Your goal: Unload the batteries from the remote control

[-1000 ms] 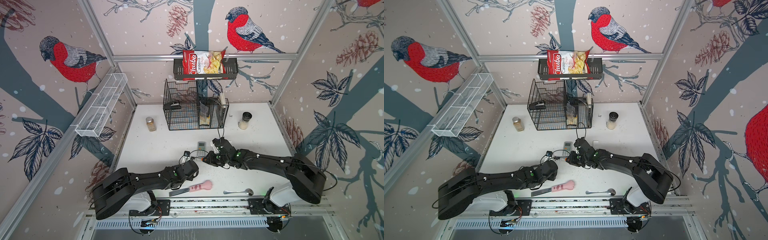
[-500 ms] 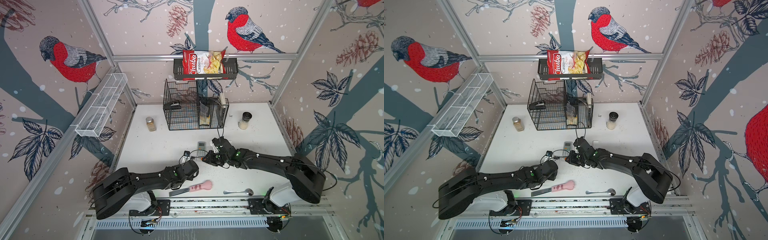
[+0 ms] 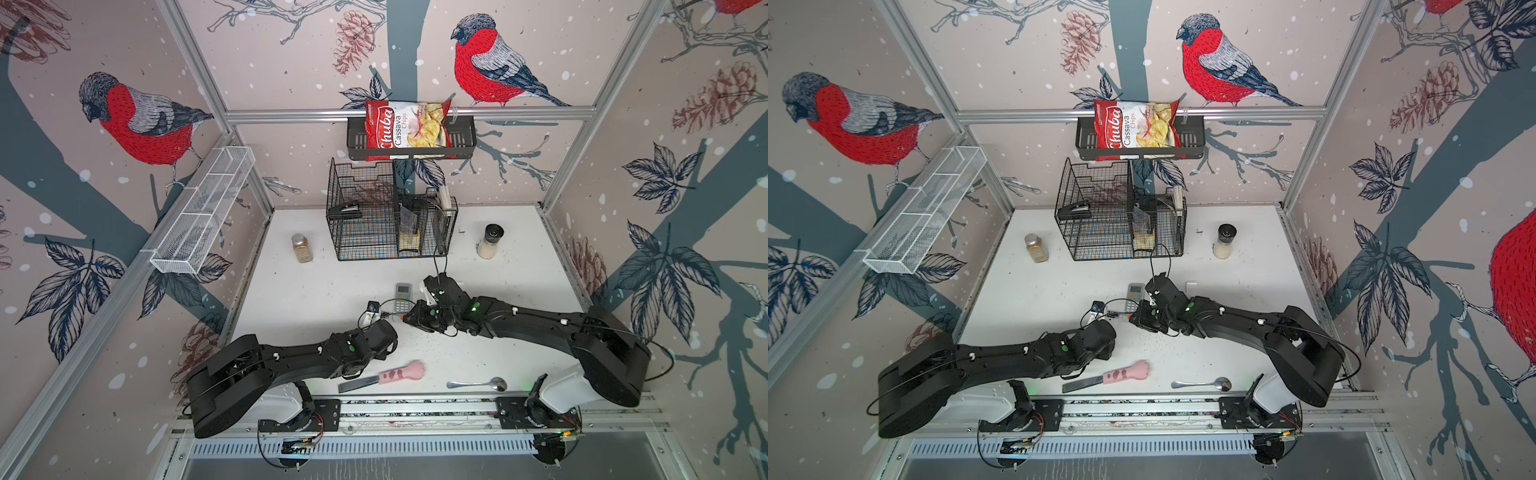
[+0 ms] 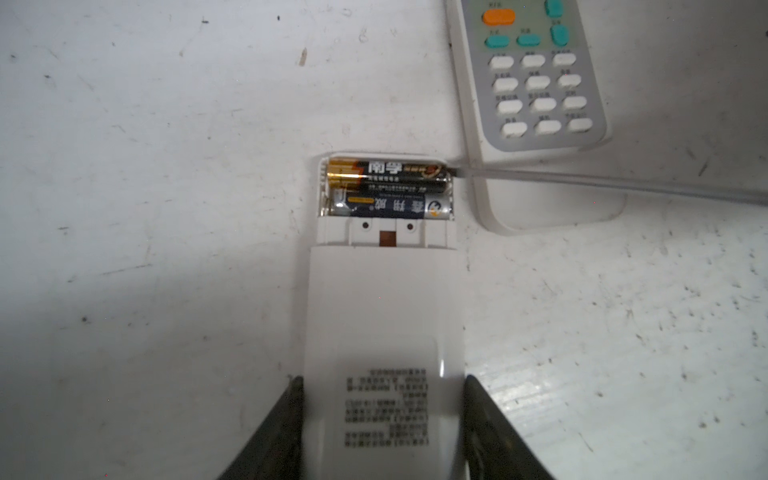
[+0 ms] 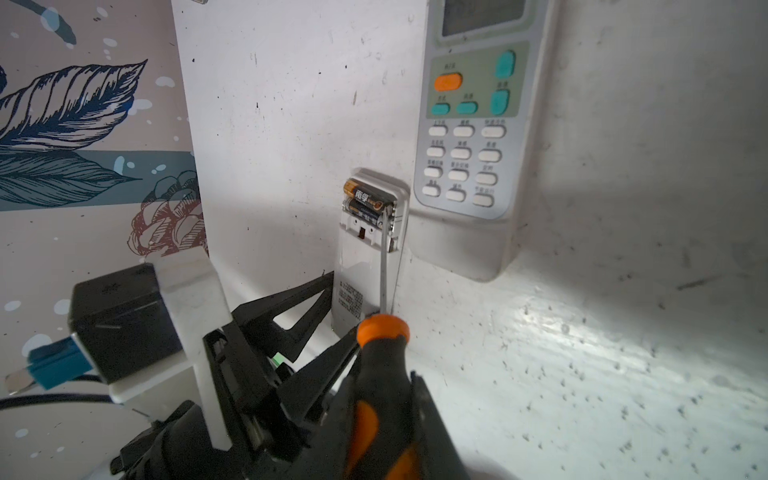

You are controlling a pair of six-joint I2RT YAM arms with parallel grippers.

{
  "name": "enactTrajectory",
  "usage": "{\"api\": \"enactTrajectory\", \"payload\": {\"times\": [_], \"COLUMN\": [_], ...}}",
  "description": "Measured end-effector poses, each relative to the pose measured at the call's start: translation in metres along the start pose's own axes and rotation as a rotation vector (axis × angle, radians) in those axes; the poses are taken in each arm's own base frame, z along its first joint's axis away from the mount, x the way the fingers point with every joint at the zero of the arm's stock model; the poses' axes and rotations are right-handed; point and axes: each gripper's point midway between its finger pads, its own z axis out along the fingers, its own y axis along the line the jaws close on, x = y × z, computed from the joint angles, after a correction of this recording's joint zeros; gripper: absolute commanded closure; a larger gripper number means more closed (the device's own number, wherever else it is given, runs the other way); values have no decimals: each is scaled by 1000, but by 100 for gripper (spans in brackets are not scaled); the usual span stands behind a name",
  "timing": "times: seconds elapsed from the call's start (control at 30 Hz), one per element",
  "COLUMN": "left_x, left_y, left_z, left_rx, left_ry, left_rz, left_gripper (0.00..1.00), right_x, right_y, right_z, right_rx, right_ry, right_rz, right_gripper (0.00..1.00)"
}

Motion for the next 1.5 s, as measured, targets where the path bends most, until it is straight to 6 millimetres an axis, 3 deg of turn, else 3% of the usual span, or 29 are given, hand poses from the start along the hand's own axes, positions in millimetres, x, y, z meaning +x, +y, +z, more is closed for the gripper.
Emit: {"api": "enactTrajectory", "payload": {"times": [0.4,0.77,0.97,1.27,1.5], "left_x": [0,0,0,4,14], "left_y": [0,0,0,-6,4], "left_z": [0,0,-1,-9,-18], "left_rx": [-1,1,5,50,18], "left_ry": [-2,-1,0,37,91], "left_rz": [-7,11,10,-17,-58], "left_gripper": [72,70,55,5,4], "right_x": [-4,-24,-29,-39,-47], "right_y": [2,14,13,8,5], "right_z": [-1,-9,-12,-19,-23], "right_rx": [8,-36,-29,-22,-24], "right_ry": [-11,-65,-83,-116,-132], "right_rz": [-2,-48,-64,-77,-89], "right_gripper": [100,100,100,100,100]}}
